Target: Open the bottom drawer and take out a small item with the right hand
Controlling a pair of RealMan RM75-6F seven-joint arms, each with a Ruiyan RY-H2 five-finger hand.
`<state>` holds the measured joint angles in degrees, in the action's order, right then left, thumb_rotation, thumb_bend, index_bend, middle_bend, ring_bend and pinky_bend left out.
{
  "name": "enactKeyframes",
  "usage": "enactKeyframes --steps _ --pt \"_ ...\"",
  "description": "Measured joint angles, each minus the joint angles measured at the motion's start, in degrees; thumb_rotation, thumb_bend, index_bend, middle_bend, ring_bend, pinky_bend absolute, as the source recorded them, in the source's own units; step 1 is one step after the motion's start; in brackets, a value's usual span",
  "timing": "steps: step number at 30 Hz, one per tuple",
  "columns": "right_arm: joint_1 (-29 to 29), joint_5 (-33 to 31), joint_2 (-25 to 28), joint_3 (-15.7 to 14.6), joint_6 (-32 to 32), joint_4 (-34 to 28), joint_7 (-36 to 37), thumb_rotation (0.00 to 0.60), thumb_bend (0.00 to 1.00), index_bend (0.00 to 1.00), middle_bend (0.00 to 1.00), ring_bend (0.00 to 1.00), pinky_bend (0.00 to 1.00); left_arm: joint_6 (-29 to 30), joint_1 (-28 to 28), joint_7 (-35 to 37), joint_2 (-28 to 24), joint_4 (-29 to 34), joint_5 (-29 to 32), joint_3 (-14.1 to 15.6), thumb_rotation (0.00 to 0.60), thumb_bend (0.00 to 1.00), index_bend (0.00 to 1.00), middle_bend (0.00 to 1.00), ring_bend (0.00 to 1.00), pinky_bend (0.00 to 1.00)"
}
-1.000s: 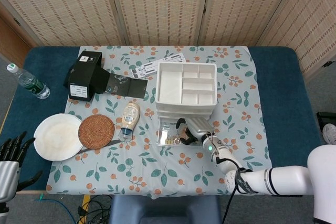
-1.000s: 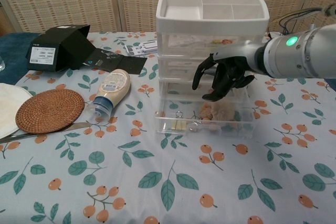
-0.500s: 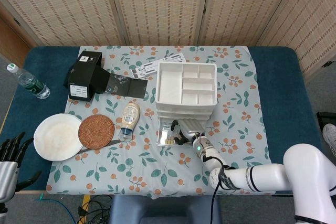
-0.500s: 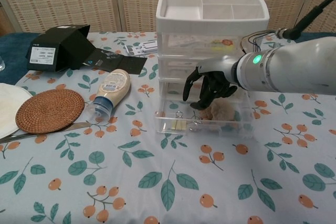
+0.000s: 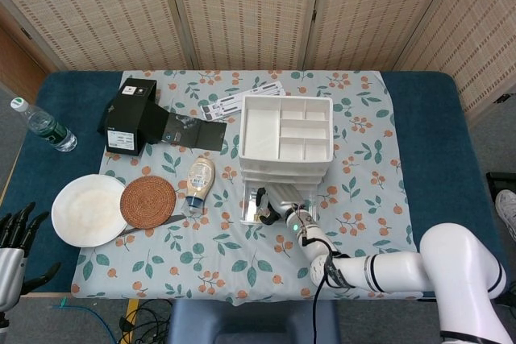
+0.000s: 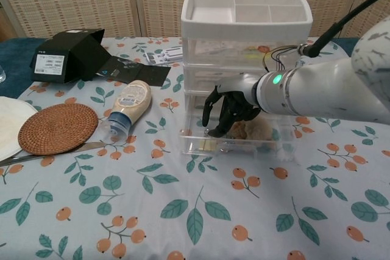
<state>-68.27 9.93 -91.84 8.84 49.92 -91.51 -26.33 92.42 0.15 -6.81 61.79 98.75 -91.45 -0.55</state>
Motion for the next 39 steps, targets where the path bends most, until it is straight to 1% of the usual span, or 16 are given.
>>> enactKeyframes --steps 5,7,16,25,39 --pt "-0.2 -0.8 -0.7 0.2 -0.5 1.5 -0.9 0.6 0.45 0.43 0.96 1.0 1.0 -0.1 -0.1 -0.1 0.0 0.1 0.1 -0.1 0.6 0.17 0.13 0.04 0.08 0.07" --pt "-0.3 -1.3 -1.1 0.2 -0.9 2.1 -1.4 0.6 0.46 0.44 0.96 1.0 1.0 -0.2 0.0 -0.1 0.0 0.1 0.1 -0.1 0.6 0.17 0.13 0.04 0.08 0.07" --pt "-0.4 -1.9 -1.8 0.7 -1.8 3.3 -2.3 0.6 0.46 0.47 0.96 1.0 1.0 -0.3 0.1 -0.1 0.0 -0.1 0.6 -0.1 0.6 0.18 0.13 0.04 0.08 0.07" --pt "-0.4 -2.1 -2.2 0.9 -1.8 3.6 -2.9 0.6 0.43 0.48 0.96 1.0 1.0 -0.4 0.1 0.0 0.0 -0.2 0.6 -0.1 0.6 0.18 0.13 0.04 0.08 0.07" --pt "-0.3 -2.4 -3.0 1.3 -2.1 4.6 -3.6 0.6 0.43 0.55 0.96 1.0 1.0 -0.3 0.2 0.0 0.1 -0.3 0.6 -0.2 0.6 0.17 0.13 0.04 0.08 0.07"
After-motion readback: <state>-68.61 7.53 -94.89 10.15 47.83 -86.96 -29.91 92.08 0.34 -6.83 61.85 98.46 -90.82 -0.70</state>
